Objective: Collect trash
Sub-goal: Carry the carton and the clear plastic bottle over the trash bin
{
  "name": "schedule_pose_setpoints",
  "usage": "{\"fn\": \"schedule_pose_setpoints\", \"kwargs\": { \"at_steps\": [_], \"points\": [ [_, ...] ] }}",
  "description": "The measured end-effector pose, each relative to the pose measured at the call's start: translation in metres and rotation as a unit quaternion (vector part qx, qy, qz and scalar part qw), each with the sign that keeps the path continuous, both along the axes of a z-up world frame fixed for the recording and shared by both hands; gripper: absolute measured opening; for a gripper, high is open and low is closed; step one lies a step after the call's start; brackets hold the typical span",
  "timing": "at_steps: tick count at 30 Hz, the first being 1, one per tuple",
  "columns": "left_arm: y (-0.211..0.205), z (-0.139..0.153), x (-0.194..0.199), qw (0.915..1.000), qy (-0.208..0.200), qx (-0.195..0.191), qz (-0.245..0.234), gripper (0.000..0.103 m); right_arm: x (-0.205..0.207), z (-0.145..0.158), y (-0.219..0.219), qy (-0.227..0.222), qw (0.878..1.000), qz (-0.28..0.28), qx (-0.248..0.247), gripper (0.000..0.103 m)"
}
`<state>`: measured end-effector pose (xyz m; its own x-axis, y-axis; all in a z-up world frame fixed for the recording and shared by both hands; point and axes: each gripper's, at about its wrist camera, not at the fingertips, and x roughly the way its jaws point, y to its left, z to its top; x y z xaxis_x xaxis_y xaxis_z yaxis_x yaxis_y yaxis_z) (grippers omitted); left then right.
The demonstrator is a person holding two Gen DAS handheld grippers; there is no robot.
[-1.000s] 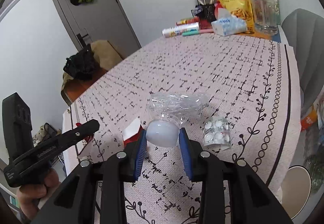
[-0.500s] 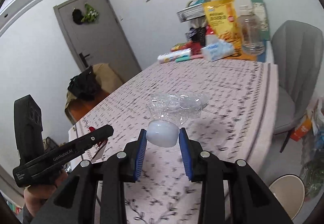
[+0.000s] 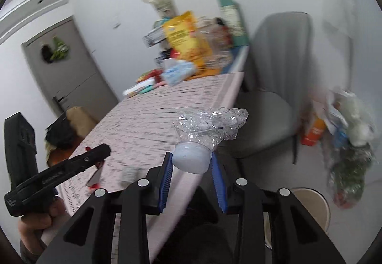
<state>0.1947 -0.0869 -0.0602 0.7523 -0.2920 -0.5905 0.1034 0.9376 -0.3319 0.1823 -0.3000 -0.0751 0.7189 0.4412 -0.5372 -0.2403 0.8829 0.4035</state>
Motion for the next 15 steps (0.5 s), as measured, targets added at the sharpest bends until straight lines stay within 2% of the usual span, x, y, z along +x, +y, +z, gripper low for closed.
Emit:
{"fn": "schedule_pose_setpoints", "kwargs": {
  "at_steps": [6, 15],
  "points": [
    [-0.061, -0.022, 0.022, 0.9978, 0.035, 0.006, -0.056, 0.033, 0.001, -0.042, -0.059, 0.046, 0.997, -0.056, 0.000, 0.032],
    [-0.131, -0.054, 0.051, 0.9915, 0.080, 0.031, -0.097, 0.033, 0.004, -0.105, -0.113, 0.102, 0.990, -0.100, 0.019, 0.033]
  ]
}}
